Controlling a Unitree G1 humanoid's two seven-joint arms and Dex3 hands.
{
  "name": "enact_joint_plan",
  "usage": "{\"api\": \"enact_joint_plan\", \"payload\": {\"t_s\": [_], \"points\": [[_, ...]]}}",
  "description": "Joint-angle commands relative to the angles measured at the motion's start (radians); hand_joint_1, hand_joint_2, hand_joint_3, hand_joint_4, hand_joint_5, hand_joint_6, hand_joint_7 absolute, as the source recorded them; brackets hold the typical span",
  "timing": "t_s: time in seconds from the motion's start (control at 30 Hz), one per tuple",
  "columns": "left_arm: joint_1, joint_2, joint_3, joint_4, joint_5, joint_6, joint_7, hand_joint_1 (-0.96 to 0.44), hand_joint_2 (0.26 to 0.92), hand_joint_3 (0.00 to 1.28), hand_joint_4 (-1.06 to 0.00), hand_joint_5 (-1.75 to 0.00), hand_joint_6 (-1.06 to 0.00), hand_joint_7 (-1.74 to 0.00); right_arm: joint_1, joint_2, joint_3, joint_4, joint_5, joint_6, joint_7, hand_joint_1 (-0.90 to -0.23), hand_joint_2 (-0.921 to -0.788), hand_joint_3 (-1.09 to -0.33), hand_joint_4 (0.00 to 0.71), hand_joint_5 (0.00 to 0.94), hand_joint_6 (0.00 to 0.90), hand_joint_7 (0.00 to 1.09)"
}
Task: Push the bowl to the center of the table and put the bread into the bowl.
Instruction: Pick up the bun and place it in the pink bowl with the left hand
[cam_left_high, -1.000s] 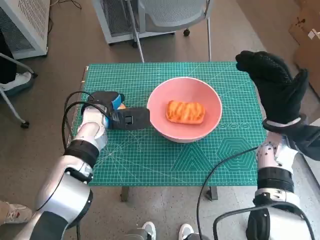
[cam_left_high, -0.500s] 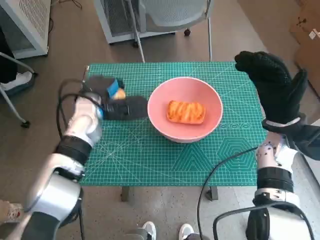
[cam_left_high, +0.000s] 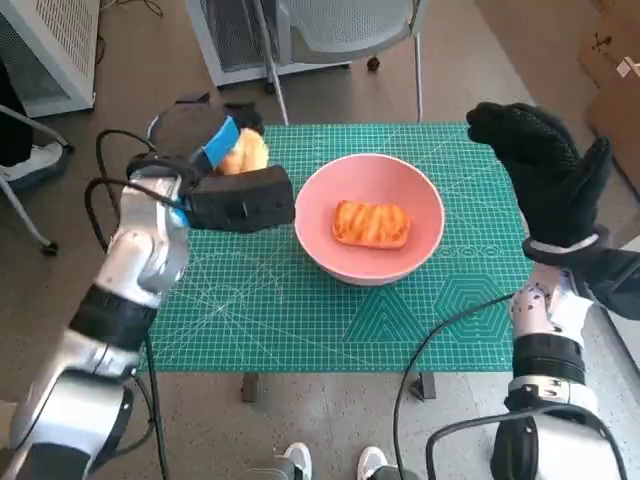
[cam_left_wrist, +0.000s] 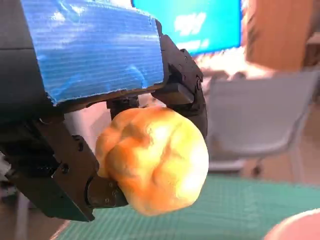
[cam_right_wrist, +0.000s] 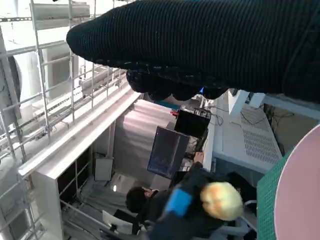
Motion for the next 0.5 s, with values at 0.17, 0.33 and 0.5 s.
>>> {"api": "enact_joint_plan", "payload": {"t_s": [0.17,0.33,0.5], "points": [[0.031,-0.014,0.043,-0.292,0.041,0.071,-0.077,0.00,0.823,0.18,-0.79,-1.07,-0.68,-1.11,0.010,0.004,-0.001,0.009,0.000,0.014,0.003,-0.606,-0.921,-0.518,0.277,0.001,0.373,0.00],[0.016,-0.074,0.009,-0.307,0.063,0.054,-0.066,0.00,0.854,0.11,-0.81,-1.05,-0.69,-1.10,0.010,0.004,0.000,0.004,-0.001,0.014,0.002,-0.606,-0.921,-0.519,0.277,0.001,0.374,0.00],[-0.018,-0.132,-0.030,-0.249,0.076,0.010,-0.052,0.00,0.888,0.05,-0.80,-1.09,-0.71,-1.04,0.009,0.003,0.001,0.002,-0.003,0.010,-0.001,-0.606,-0.921,-0.520,0.277,0.000,0.374,0.00]]}}
